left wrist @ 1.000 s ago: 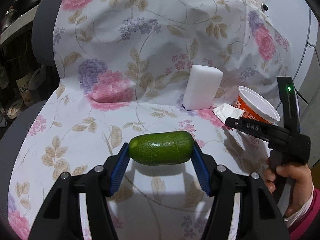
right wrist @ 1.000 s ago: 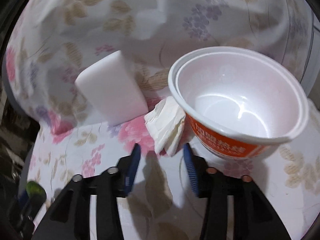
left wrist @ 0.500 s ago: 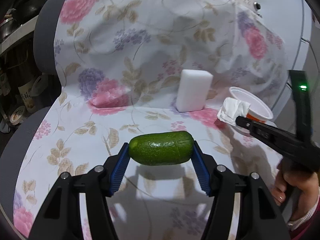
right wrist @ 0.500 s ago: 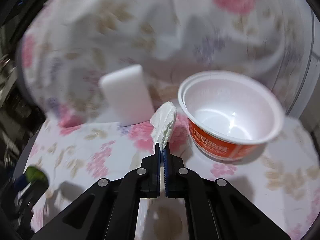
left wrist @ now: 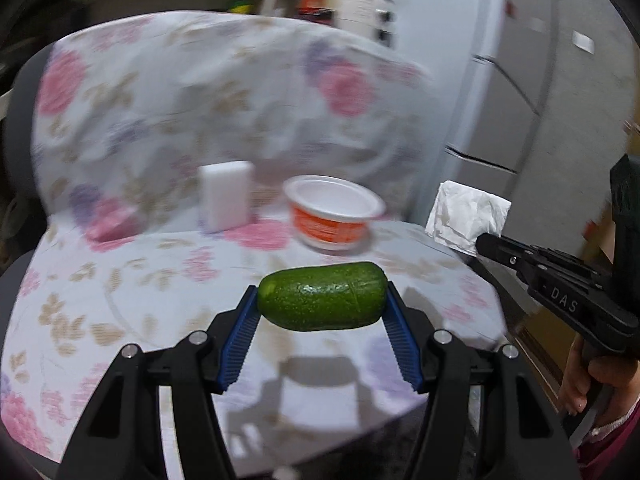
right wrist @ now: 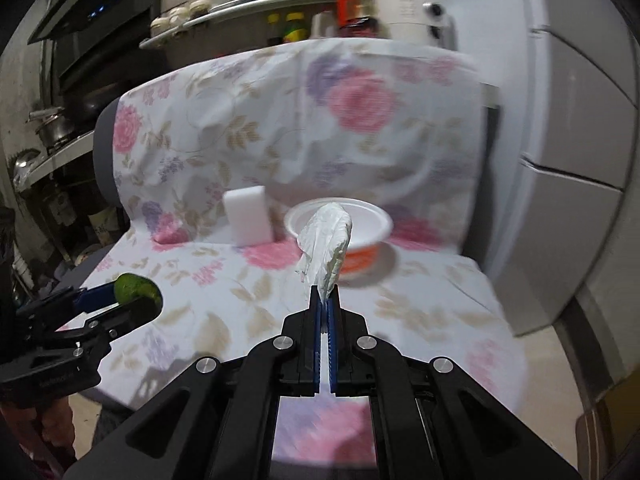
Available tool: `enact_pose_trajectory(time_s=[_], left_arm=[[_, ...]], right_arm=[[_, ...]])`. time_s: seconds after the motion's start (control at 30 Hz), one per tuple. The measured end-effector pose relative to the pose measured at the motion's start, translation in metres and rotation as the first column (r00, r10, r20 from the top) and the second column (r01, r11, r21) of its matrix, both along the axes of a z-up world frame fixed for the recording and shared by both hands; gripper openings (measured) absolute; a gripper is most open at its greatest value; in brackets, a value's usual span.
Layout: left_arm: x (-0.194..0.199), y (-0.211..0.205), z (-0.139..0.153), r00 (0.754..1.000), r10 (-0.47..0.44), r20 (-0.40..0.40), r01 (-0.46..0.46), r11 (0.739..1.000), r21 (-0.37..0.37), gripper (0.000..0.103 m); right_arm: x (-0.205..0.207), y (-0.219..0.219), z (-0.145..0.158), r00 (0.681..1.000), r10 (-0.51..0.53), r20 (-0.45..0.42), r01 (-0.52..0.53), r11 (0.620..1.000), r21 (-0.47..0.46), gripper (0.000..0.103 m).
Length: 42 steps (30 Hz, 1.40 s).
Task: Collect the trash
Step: 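Carry the cucumber and tissue over to the trash bin, then open both grippers over the trash bin to drop the items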
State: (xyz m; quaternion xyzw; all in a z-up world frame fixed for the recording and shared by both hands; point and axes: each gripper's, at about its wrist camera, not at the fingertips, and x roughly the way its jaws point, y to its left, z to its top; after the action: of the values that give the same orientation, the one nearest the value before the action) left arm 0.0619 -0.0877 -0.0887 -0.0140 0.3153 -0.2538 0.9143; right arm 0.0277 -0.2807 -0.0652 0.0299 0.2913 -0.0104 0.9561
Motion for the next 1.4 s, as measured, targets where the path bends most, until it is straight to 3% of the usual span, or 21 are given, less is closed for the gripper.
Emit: enact_pose_trajectory(time_s=[0.1,0.27,0.5,0.7,1.0,1.17,1.4], left_arm=[[-0.019,-0.032,-0.001,0.996,-0.089,0.013,0.089,0.996,0.012,0.060],[-0.048,-0.093,-0.005,0.966,-0.255,0.037,0.254,0.967,0.036,0.060],[-0.091,-0.174,-0.017,0.887,-0.459,0.055,0.458,0.888,0.031,0.060],[-0.121,-0.225,-0.033,0.824,-0.563,0.055,0.561,0.826,0.047,0.060],[-0.145,-0.278,-0.054,0.770,-0.637,0.040,0.631,0.769,0.101,0.060],[-0.148,-0.305,-0.070,0.738,-0.675,-0.009,0.671,0.732,0.121,0.060],[-0.135,-0.328,-0.087,0.726,-0.682,-0.092,0.688,0.716,0.117,0.063]], right_arm=[[-0.033,-0.025,0.000,0.998,-0.063,0.006,0.063,0.998,-0.013,0.003],[-0.088,-0.066,-0.001,0.985,-0.173,0.002,0.173,0.984,-0.032,0.003],[-0.171,-0.118,-0.006,0.932,-0.362,0.000,0.362,0.932,-0.032,0.003],[-0.218,-0.149,-0.029,0.883,-0.469,-0.028,0.469,0.883,-0.020,0.003],[-0.236,-0.179,-0.071,0.843,-0.528,-0.101,0.533,0.846,0.021,0.003],[-0.236,-0.198,-0.095,0.820,-0.546,-0.175,0.561,0.826,0.052,0.004],[-0.229,-0.222,-0.123,0.796,-0.550,-0.252,0.586,0.805,0.093,0.009]])
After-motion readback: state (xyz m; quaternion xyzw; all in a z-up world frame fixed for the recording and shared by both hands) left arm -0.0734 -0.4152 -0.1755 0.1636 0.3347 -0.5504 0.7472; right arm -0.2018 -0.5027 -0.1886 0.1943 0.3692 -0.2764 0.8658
